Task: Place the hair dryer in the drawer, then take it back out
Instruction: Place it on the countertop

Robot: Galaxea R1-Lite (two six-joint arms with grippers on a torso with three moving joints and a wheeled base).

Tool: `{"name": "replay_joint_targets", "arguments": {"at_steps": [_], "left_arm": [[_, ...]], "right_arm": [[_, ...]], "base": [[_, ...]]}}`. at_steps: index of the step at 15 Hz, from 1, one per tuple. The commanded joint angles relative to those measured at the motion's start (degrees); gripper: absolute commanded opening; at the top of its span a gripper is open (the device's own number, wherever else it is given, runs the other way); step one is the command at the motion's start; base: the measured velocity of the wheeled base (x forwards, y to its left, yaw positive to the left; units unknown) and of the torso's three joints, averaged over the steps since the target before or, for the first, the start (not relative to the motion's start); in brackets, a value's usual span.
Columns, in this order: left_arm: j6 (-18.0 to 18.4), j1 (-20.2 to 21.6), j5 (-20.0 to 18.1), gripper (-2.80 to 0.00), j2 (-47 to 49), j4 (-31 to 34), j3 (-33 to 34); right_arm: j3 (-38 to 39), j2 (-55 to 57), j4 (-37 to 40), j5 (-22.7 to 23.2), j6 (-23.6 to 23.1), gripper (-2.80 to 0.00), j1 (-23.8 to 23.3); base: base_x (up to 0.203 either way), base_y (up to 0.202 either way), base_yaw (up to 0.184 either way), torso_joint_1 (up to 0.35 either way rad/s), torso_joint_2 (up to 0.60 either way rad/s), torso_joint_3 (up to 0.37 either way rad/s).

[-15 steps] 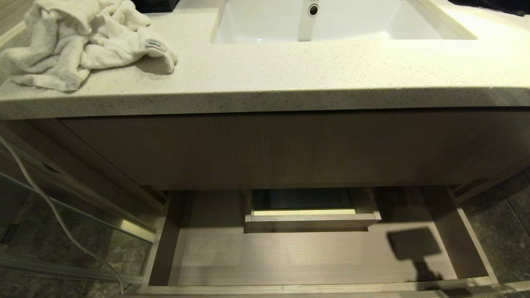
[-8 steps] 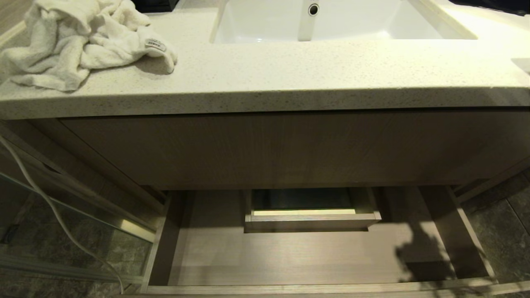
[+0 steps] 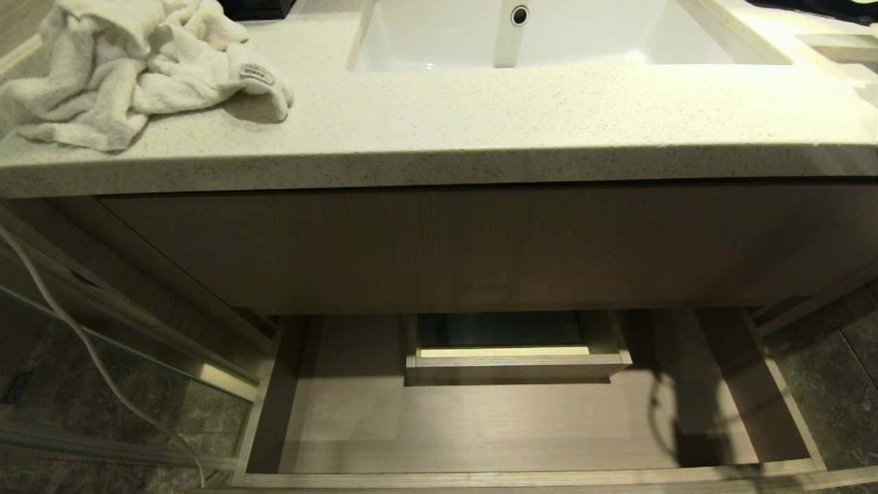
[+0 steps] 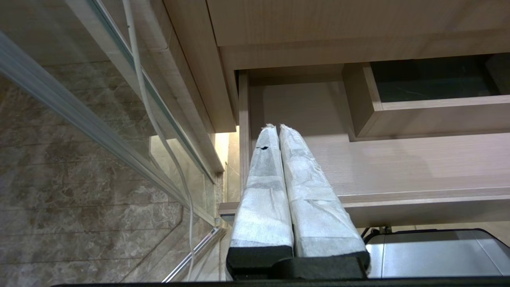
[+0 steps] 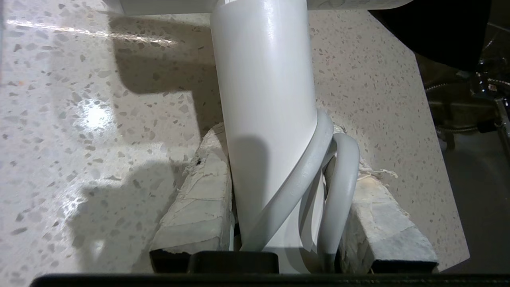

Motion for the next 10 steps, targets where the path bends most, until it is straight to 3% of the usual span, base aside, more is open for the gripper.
{"name": "replay_joint_targets", "arguments": {"at_steps": [1,6,7,8,10], "left_arm": [[0.0,0.0,0.0,-2.80,0.1,0.0,0.1],[0.0,0.0,0.0,-2.80,0.1,0.0,0.1],[0.0,0.0,0.0,-2.80,0.1,0.0,0.1],[0.0,0.0,0.0,-2.80,0.1,0.0,0.1],[0.0,0.0,0.0,-2.80,0.1,0.0,0.1]], "right_arm": [[-0.9,6.6,-2.4,-0.2,-0.1,-2.80,0.9],[-1.0,11.6,-13.5,-2.2,-0.7,-2.80,2.7],[-0.9,11.6,-13.1,-2.2,-0.8,-2.10,2.9],[-0.9,11.6,-13.1,-2.3,-0.7,0.00,3.2],[-1.0,11.4,-13.4,-2.2,-0.7,0.00,3.3]], "base": [[0.000,0.000,0.000,0.000,0.00,0.000],[0.000,0.000,0.000,0.000,0.00,0.000],[0.000,0.000,0.000,0.000,0.00,0.000],[0.000,0.000,0.000,0.000,0.00,0.000],[0.000,0.000,0.000,0.000,0.00,0.000]]}}
